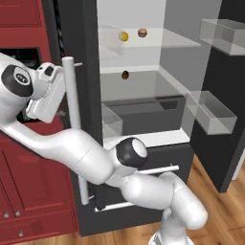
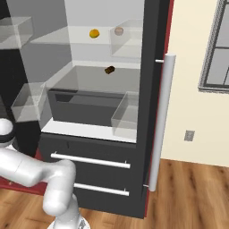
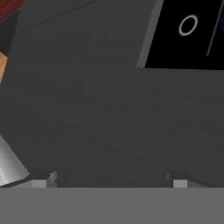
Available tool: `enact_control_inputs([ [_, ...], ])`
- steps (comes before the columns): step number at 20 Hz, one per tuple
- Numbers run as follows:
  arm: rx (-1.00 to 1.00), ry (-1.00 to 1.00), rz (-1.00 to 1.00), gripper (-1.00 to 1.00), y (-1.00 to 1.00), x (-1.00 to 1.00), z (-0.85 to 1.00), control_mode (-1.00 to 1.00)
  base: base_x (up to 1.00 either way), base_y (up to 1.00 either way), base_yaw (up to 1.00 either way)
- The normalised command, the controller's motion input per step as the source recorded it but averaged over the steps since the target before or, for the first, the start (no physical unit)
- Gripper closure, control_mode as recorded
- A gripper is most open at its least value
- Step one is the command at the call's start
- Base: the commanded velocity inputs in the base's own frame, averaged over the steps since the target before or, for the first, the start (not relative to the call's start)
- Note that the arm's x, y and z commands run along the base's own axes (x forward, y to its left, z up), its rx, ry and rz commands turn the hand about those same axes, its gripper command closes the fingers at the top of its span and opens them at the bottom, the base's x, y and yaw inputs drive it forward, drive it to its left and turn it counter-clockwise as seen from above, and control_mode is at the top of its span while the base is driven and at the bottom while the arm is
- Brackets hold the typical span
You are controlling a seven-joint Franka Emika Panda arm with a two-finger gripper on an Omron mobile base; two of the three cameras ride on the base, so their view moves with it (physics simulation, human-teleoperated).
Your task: Place the mango in the correct fridge rack based on whether it is a fruit or vegetable. Finally, close the fridge door.
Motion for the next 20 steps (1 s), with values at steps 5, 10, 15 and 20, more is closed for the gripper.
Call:
enact_control_inputs([
  [5, 0.02, -0.4, -0.01, -1.0, -1.0, -0.19, -0.1, -1.0, 0.0, 0.0, 0.0],
  [10, 0.0, -0.45, 0.0, -1.0, -1.0, -0.03, -0.51, -1.0, 0.0, 0.0, 0.0],
  [15, 0.0, -0.44, 0.0, -1.0, -1.0, 0.1, -0.53, -1.0, 0.0, 0.0, 0.0],
  [20, 0.01, -0.38, 0.0, -1.0, -0.82, 0.27, -0.27, -1.0, 0.0, 0.0, 0.0],
])
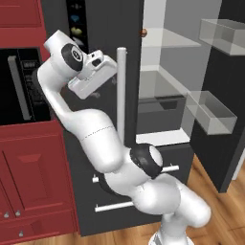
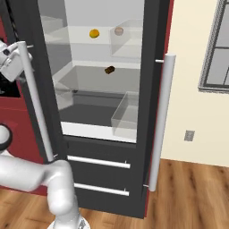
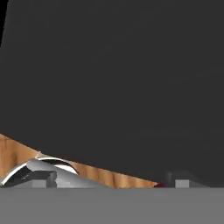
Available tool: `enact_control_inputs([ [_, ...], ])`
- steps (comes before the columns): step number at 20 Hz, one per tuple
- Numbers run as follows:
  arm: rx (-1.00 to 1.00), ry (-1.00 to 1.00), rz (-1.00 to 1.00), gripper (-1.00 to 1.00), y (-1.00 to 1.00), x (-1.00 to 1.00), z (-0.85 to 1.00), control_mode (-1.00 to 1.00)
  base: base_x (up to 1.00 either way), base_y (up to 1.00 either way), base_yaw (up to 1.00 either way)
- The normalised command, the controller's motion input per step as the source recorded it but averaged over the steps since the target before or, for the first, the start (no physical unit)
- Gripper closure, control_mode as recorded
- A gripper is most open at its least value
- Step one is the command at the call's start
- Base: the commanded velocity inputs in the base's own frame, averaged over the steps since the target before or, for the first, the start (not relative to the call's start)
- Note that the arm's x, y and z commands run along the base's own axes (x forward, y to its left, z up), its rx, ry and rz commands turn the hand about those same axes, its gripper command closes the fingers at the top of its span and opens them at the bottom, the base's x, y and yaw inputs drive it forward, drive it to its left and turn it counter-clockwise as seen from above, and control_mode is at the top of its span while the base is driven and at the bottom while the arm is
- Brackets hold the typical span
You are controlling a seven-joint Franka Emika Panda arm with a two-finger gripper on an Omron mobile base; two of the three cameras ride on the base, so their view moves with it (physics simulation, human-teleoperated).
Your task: Place the mango in the correct fridge rack based on whether it is a fruit or vegetable. Finally, close the fridge door.
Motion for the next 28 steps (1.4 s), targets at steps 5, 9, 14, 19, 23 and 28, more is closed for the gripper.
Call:
enact_control_inputs([
  [5, 0.12, -0.36, 0.0, -1.0, -0.18, 0.49, -0.05, -1.0, 0.0, 0.0, 0.0],
  [9, 0.14, -0.37, 0.0, -1.0, 0.0, 0.72, -0.03, -1.0, 0.0, 0.0, 0.0],
  [14, 0.07, -0.47, 0.03, -1.0, -0.01, 0.56, -0.25, -1.0, 0.0, 0.0, 0.0],
  [19, 0.0, -0.66, 0.09, -1.0, -0.16, 0.15, -0.52, -1.0, 0.0, 0.0, 0.0],
  [23, 0.0, -0.7, 0.13, -1.0, -0.51, 0.13, -0.82, -1.0, 0.0, 0.0, 0.0],
  [28, 0.01, -0.55, 0.17, -1.0, -0.9, 0.32, -0.79, -1.0, 0.0, 0.0, 0.0],
])
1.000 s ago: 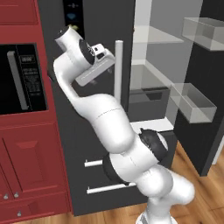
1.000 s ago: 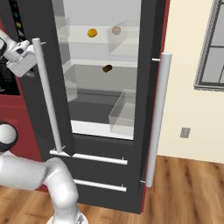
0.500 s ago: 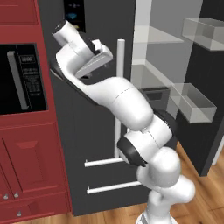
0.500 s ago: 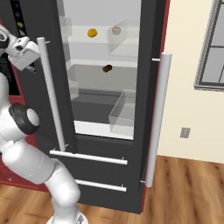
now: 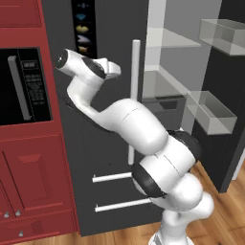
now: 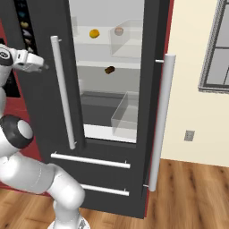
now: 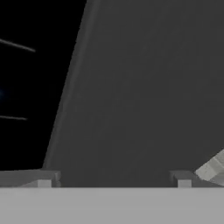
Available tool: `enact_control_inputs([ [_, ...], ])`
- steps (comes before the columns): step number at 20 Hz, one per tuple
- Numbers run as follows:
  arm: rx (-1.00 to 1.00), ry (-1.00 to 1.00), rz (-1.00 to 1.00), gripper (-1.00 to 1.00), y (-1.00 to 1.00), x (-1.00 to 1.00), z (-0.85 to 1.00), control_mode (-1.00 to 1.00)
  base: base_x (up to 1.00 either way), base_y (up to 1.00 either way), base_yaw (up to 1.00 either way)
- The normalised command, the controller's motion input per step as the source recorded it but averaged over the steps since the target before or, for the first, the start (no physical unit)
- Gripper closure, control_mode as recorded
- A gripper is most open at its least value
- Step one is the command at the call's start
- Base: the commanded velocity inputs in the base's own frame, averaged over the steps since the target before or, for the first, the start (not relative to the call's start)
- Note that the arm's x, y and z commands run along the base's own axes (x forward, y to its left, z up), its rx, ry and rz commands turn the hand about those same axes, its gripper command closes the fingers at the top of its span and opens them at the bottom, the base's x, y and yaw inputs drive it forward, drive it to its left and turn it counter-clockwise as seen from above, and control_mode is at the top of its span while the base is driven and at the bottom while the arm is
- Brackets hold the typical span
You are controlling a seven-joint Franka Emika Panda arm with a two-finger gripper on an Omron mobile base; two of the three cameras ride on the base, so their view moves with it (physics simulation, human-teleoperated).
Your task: Place the mango in the correct fridge rack based on whether it is a fruit or vegetable. Finally, close the fridge door.
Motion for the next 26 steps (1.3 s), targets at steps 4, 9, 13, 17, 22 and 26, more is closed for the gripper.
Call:
enact_control_inputs([
  [4, 0.05, -0.45, 0.22, -1.0, -0.88, 0.45, -0.6, -1.0, 0.0, 0.0, 0.0],
  [9, 0.07, -0.37, 0.22, -1.0, -0.6, 0.53, -0.33, -1.0, 0.0, 0.0, 0.0],
  [13, 0.09, -0.23, 0.15, -1.0, -0.23, 0.71, -0.13, -1.0, 0.0, 0.0, 0.0],
  [17, 0.06, -0.07, 0.02, -1.0, -0.01, 0.78, -0.02, -1.0, 0.0, 0.0, 0.0],
  [22, 0.04, -0.05, 0.0, -1.0, 0.0, -0.47, 0.17, -1.0, 0.0, 0.0, 0.0],
  [26, 0.1, -0.02, 0.0, -1.0, 0.03, -1.0, 0.33, -1.0, 0.0, 0.0, 0.0],
])
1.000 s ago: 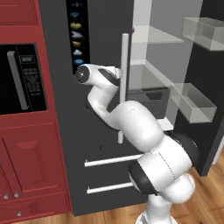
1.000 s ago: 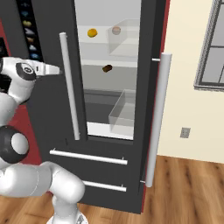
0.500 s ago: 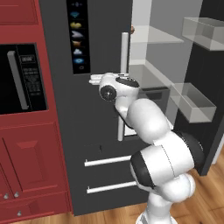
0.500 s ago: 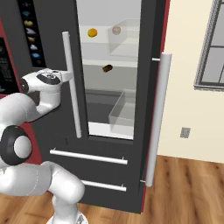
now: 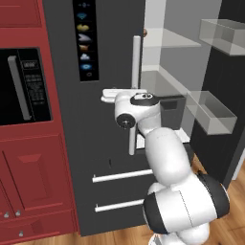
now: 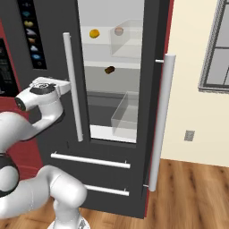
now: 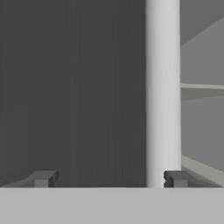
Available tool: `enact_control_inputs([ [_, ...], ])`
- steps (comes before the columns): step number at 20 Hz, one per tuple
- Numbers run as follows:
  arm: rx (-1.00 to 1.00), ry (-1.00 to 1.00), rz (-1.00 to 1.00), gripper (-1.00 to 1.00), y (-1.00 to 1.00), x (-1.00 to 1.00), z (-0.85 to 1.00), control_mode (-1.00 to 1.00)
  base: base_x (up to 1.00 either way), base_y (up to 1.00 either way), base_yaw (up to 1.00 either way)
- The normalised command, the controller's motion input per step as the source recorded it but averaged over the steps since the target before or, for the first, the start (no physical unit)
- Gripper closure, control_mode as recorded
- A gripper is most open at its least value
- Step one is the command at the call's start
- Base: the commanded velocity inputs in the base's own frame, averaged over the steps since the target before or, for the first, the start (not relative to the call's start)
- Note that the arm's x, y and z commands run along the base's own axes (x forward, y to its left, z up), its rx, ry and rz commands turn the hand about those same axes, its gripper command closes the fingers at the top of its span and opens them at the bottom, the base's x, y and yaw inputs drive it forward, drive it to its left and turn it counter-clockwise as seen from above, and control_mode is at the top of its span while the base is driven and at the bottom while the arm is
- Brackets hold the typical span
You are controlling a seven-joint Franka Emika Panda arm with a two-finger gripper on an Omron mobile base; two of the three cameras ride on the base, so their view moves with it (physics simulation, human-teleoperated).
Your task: Place the mango in the correct fridge rack based on whether it is a fruit or vegetable. Finally, close the fridge door.
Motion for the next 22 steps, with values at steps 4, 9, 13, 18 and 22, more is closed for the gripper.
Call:
enact_control_inputs([
  [4, 0.15, 0.0, 0.0, -1.0, 0.01, -1.0, 0.5, -1.0, 0.0, 0.0, 0.0],
  [9, 0.29, 0.07, -0.02, -1.0, -0.1, -1.0, 0.78, -1.0, 0.0, 0.0, 0.0],
  [13, 0.35, 0.22, -0.06, -1.0, -0.23, -1.0, 0.99, -1.0, 0.0, 0.0, 0.0],
  [18, 0.27, 0.27, -0.07, -1.0, -0.13, -0.93, 1.0, -1.0, 0.0, 0.0, 0.0],
  [22, 0.08, 0.2, -0.07, -1.0, 0.0, -0.71, 1.0, -1.0, 0.0, 0.0, 0.0],
])
